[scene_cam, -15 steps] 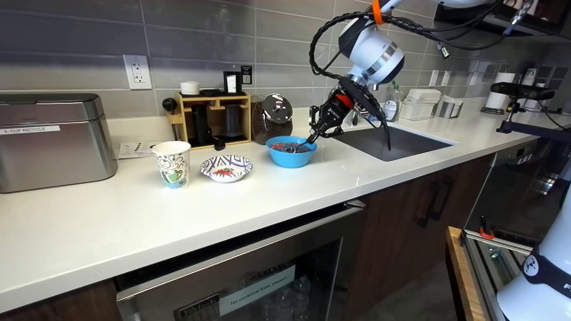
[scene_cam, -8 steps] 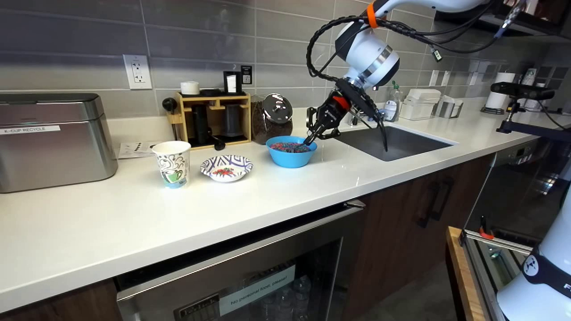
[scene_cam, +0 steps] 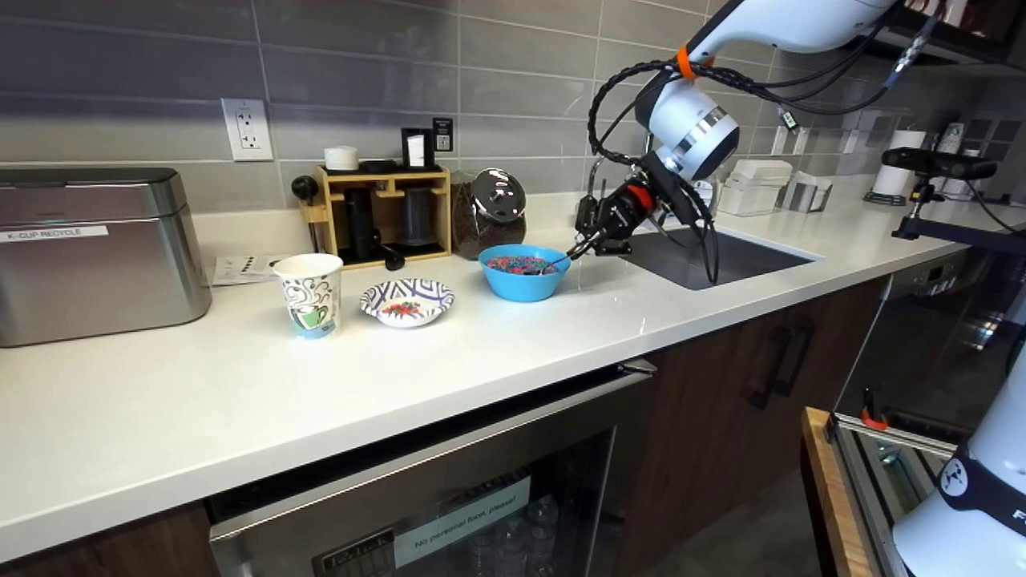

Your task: Scoop up some cereal in the blue bowl and put it into the white one

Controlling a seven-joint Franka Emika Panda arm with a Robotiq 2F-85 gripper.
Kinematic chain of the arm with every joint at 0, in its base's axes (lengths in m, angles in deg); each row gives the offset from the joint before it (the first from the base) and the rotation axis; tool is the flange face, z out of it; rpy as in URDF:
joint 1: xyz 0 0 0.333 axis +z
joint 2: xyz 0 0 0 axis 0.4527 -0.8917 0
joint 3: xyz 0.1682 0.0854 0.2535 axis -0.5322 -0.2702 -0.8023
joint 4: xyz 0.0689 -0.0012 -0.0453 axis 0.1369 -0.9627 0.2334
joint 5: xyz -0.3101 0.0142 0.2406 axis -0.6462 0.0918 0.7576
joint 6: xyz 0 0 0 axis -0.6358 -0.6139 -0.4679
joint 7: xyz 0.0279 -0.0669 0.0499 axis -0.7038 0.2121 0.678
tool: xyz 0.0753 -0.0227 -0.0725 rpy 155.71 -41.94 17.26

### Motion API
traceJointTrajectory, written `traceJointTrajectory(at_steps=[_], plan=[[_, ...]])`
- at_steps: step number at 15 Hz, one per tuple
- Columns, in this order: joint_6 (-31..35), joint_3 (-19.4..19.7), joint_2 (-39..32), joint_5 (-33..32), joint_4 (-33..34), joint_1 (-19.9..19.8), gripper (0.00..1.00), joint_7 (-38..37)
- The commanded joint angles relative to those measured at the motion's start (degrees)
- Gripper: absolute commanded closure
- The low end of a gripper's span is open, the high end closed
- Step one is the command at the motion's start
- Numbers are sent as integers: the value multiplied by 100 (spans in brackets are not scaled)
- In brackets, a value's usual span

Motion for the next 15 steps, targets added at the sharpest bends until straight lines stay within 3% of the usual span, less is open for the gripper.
traceJointTrajectory(at_steps=[1, 6, 15], plan=[[-567, 121, -392, 244, 96, -232, 99, 457], [-952, 185, -597, 377, 148, -365, 99, 909], [-924, 186, -753, 361, 145, -412, 99, 1910]])
